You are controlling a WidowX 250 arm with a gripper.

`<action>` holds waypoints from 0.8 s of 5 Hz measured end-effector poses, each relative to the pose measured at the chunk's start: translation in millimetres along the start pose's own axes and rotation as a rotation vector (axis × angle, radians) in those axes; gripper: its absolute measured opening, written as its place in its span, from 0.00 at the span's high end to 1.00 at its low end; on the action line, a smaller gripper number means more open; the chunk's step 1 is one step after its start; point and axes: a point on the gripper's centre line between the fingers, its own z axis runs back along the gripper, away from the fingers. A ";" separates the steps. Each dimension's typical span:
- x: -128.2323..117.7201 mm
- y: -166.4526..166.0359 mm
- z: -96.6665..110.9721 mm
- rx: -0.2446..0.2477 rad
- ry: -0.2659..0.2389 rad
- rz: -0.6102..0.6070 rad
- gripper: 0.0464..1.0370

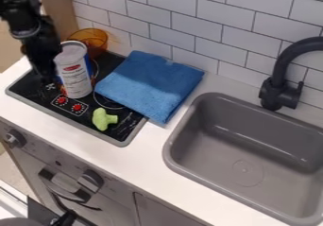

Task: Moved the silver can to the lower left burner

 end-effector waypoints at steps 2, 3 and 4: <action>36.2 -19.1 7.4 -0.075 -0.036 -0.229 0.04; 57.5 -15.5 8.3 -0.016 -0.119 -0.279 0.04; 70.8 -10.7 -7.7 0.026 -0.131 -0.330 0.04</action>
